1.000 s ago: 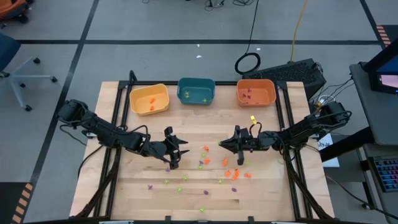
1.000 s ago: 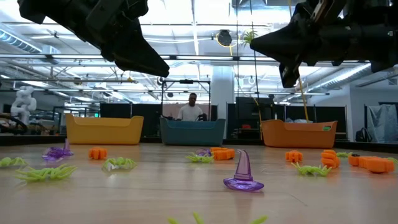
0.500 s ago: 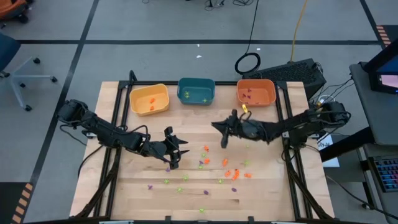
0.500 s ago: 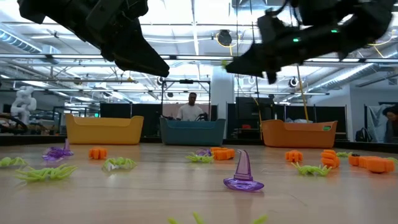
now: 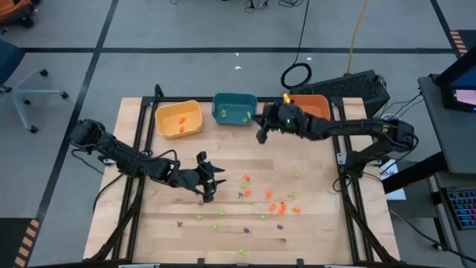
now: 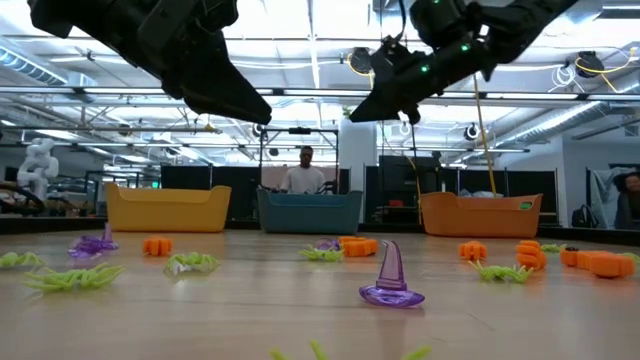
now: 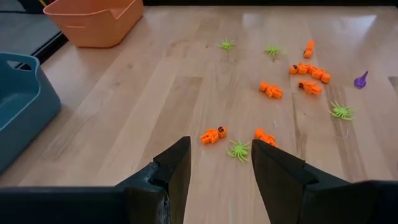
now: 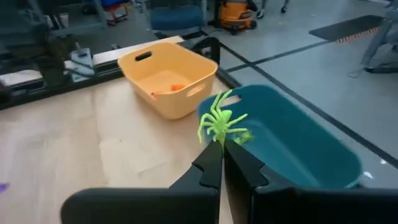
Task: Sort Halloween decoration
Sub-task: Put the green spider toy into the blue bin
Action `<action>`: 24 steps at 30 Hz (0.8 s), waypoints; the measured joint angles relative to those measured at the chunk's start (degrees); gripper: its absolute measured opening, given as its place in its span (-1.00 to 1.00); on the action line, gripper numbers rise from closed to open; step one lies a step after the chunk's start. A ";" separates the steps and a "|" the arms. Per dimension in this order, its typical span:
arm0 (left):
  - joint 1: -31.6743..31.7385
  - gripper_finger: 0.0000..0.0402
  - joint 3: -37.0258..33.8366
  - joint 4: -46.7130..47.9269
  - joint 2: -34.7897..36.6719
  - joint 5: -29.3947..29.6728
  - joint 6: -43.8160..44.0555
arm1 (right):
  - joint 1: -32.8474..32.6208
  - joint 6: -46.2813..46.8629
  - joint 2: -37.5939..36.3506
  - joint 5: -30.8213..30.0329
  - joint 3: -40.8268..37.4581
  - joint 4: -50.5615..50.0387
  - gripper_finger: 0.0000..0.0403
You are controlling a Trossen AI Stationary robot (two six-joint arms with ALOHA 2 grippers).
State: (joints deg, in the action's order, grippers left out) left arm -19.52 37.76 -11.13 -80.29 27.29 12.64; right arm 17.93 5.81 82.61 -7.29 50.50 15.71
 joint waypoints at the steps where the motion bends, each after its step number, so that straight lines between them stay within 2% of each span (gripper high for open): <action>1: -0.01 -0.16 0.00 0.09 0.00 -0.01 -0.01 | 0.91 -0.46 0.29 0.35 0.83 -0.29 -1.00; 9: -0.01 -0.16 0.00 0.10 0.00 -0.01 0.00 | 7.23 -1.31 7.18 7.52 9.77 -3.43 -1.00; 13: 0.00 -0.16 0.00 0.10 0.00 -0.02 -0.02 | 8.81 -2.55 12.85 7.74 15.85 -6.69 -1.00; 21: 0.01 -0.16 0.00 0.10 0.00 -0.02 -0.02 | 11.00 -4.35 24.44 13.36 29.57 -16.85 -1.00; 24: -0.01 -0.16 0.00 0.16 0.00 -0.02 -0.02 | 11.34 -5.21 27.62 13.39 33.25 -21.35 -1.00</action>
State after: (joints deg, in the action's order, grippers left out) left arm -19.53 37.76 -10.97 -80.29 27.27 12.62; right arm 29.26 0.60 110.22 6.10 83.75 -5.64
